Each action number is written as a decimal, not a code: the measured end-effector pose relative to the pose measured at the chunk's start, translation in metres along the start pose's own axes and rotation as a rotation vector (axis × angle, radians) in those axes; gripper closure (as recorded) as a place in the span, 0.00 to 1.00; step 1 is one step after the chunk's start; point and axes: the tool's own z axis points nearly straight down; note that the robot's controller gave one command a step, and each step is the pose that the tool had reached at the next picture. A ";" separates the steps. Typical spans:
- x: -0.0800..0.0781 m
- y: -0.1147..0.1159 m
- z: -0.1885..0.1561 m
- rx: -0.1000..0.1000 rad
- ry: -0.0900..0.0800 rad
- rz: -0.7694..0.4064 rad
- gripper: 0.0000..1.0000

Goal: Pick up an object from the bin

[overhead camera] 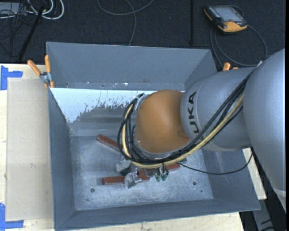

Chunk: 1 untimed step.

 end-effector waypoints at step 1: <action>-0.001 -0.002 -0.014 0.000 -0.007 0.002 1.00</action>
Offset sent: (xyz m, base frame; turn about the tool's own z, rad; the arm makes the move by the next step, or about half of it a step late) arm -0.0080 0.0232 0.0547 -0.2203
